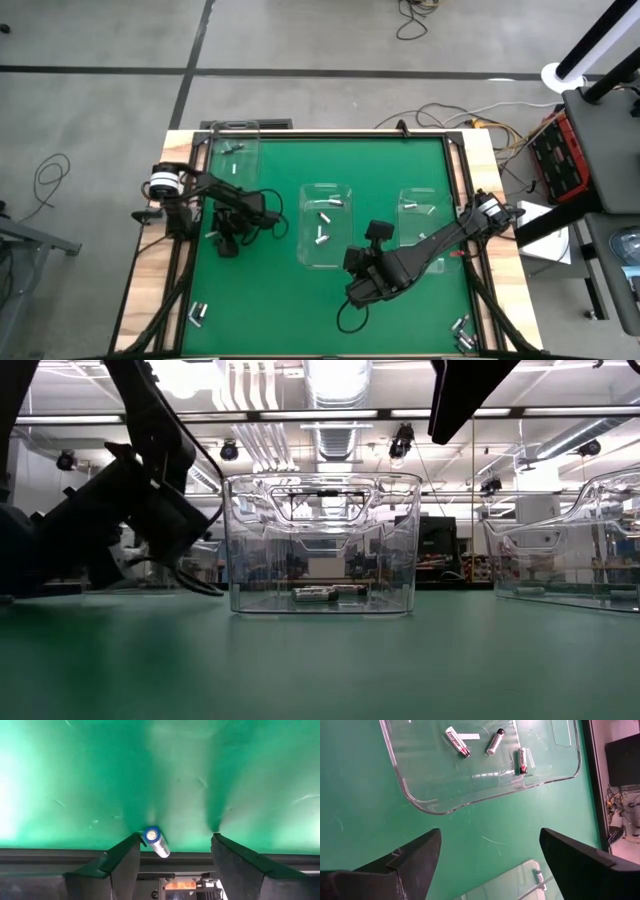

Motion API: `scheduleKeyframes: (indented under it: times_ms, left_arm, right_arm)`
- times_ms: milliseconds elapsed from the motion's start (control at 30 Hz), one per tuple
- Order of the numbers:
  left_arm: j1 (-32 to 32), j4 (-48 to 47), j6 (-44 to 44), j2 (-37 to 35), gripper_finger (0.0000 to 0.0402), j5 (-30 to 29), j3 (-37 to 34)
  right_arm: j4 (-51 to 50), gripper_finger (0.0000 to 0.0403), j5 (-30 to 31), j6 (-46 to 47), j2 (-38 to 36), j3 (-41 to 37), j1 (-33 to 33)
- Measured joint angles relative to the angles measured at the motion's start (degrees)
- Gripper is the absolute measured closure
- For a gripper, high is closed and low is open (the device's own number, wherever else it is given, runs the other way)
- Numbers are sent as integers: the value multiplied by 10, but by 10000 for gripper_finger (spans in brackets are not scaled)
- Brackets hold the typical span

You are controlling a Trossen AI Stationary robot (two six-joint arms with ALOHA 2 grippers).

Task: Sort batteries
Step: Put the white battery into the right transparent bin

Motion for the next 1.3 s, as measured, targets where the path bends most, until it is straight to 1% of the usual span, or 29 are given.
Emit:
scheduleKeyframes:
  times_ms: [200, 300, 400, 600, 833, 1033, 1200, 1300]
  left_arm:
    - [0, 1, -11, -24, 180, 9, 0]
    - [0, -1, -31, -24, 183, -8, -2]
    - [1, 6, -43, -17, 196, -14, -8]
    - [1, 18, -70, 7, 246, -4, -19]
    - [0, 20, -110, 19, 326, 3, -16]
    - [0, 22, -134, 19, 385, 4, -15]
    - [-5, 23, -166, 15, 393, -3, -15]
    - [-20, 22, -175, 4, 392, -10, -10]
  right_arm:
    - [0, 67, 0, -1, 0, 0, -4]
    - [0, 70, 0, -1, 0, 0, -6]
    - [0, 74, 0, -5, 0, 0, -7]
    - [0, 78, 0, -9, 0, 0, -8]
    - [-4, 84, 2, -21, -2, 0, -8]
    - [-14, 98, 54, -21, -33, 0, -8]
    - [-15, 108, 90, -16, -84, 0, -4]
    - [-14, 112, 130, -16, -114, 0, 1]
